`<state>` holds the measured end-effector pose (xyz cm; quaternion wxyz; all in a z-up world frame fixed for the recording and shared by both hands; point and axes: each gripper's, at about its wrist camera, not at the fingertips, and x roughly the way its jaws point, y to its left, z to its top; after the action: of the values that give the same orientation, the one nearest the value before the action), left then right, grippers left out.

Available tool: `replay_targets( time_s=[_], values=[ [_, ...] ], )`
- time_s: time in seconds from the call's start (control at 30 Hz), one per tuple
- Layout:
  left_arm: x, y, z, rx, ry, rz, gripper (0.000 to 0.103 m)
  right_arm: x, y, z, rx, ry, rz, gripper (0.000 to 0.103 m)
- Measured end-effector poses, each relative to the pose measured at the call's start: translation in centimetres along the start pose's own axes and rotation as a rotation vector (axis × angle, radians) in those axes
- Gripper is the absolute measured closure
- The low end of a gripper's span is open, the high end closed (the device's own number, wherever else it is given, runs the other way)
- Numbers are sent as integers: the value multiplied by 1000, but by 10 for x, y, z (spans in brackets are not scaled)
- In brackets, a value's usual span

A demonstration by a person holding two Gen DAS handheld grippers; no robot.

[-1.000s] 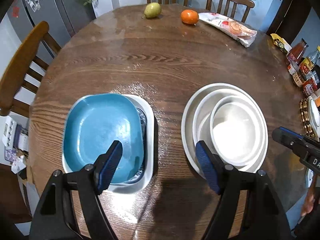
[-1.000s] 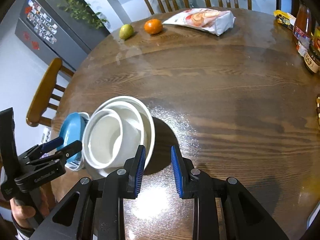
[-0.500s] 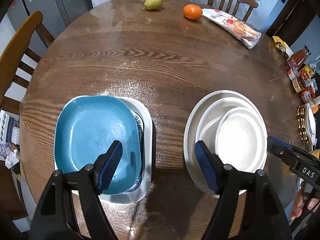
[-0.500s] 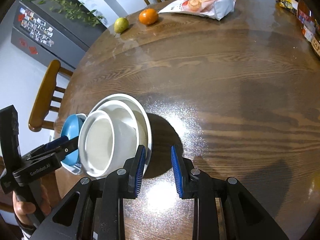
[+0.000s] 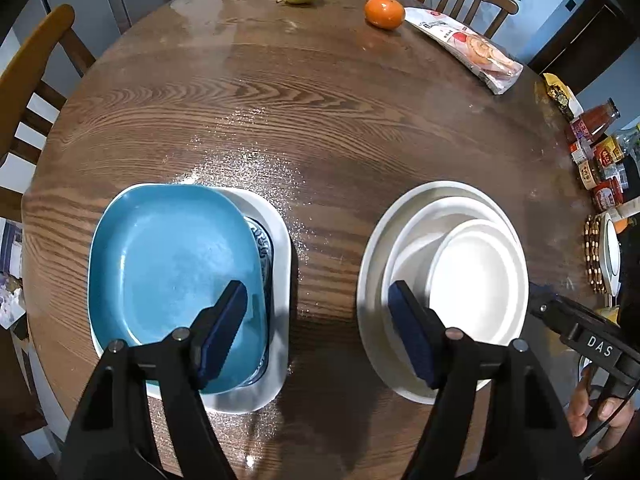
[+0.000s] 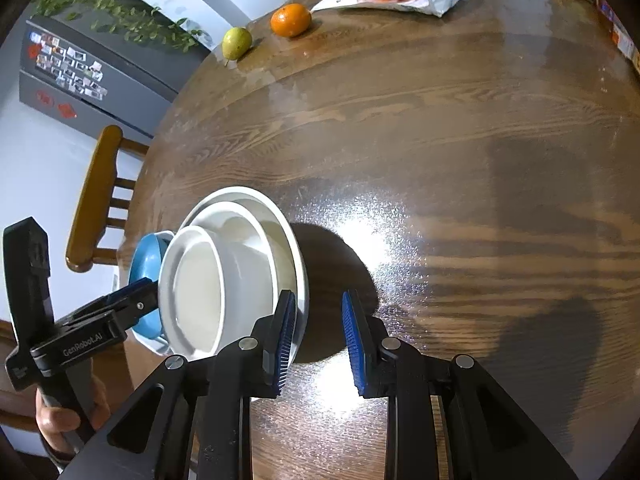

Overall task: Organize plates and bowls
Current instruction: 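Move both grippers to the rim of the nested white bowl stack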

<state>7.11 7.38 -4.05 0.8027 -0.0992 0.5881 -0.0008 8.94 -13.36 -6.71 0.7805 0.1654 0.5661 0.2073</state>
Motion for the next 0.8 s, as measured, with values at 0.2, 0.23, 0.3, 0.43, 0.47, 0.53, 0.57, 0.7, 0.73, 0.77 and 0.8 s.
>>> replay_targets(
  time_s=[0.2,0.23,0.3,0.43,0.47,0.53,0.57,0.7,0.73,0.77,0.8],
  values=[
    [-7,6,1,-33,-11,-8,34,0,0,0,14,2,7,77],
    [-8,7,1,-33,-13,-8,34,0,-2,0,13,1,8,77],
    [-8,7,1,-24,-10,5,34,0,-2,0,11,1,6,77],
    [-6,5,0,-11,-7,23,33,0,-1,0,9,1,5,77],
    [-6,4,0,-9,-7,33,32,0,-1,0,8,1,5,77],
    [-6,4,0,-3,-5,61,32,-1,-1,0,7,0,2,77],
    [-4,4,1,-4,-3,58,34,-1,-1,0,6,-1,1,77],
    [2,2,0,7,27,56,38,0,0,0,5,0,1,77],
    [5,-1,-1,13,35,55,42,0,0,0,1,0,-1,77],
    [6,-2,-2,16,39,51,49,0,0,0,-2,0,-4,77],
    [6,-5,-2,18,31,50,53,0,1,0,-5,1,-7,77]
  ],
)
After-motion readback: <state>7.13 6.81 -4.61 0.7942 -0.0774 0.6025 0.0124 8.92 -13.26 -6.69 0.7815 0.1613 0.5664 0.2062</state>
